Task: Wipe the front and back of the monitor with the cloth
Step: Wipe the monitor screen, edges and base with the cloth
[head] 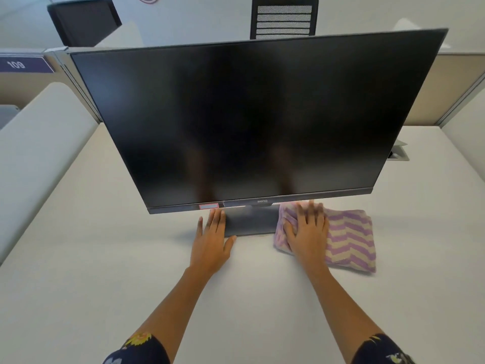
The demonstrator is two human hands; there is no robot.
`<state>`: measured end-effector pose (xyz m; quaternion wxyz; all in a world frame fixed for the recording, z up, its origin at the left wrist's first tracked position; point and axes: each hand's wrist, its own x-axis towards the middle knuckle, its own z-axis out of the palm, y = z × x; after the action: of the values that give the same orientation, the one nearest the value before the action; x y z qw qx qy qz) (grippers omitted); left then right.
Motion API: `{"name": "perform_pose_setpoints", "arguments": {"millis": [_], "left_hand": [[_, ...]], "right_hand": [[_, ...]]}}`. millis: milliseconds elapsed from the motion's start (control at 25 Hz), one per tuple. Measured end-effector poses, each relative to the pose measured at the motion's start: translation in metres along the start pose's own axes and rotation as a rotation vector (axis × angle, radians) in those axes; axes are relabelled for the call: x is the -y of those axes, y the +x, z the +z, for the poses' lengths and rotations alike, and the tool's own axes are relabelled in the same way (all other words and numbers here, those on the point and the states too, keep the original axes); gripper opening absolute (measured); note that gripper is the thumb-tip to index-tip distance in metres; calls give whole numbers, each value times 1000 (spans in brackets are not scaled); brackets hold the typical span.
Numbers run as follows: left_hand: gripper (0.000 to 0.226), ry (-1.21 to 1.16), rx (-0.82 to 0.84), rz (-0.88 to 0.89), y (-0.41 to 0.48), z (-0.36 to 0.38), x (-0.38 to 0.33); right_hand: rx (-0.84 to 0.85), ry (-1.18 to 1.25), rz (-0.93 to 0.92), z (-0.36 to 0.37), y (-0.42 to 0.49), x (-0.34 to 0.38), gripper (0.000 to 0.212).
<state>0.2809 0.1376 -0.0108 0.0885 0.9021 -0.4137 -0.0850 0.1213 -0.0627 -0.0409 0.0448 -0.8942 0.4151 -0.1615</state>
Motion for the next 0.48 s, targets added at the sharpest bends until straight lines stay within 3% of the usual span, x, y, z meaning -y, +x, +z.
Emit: {"name": "perform_pose_setpoints", "arguments": {"millis": [200,480], "left_hand": [[61,38,-39,-230,-12,3,3],[52,96,-9,-279,-7,-2,3]], "right_hand": [[78,117,49,-1,0,26,73],[132,175,-38,-6,-9,81,74]]}}
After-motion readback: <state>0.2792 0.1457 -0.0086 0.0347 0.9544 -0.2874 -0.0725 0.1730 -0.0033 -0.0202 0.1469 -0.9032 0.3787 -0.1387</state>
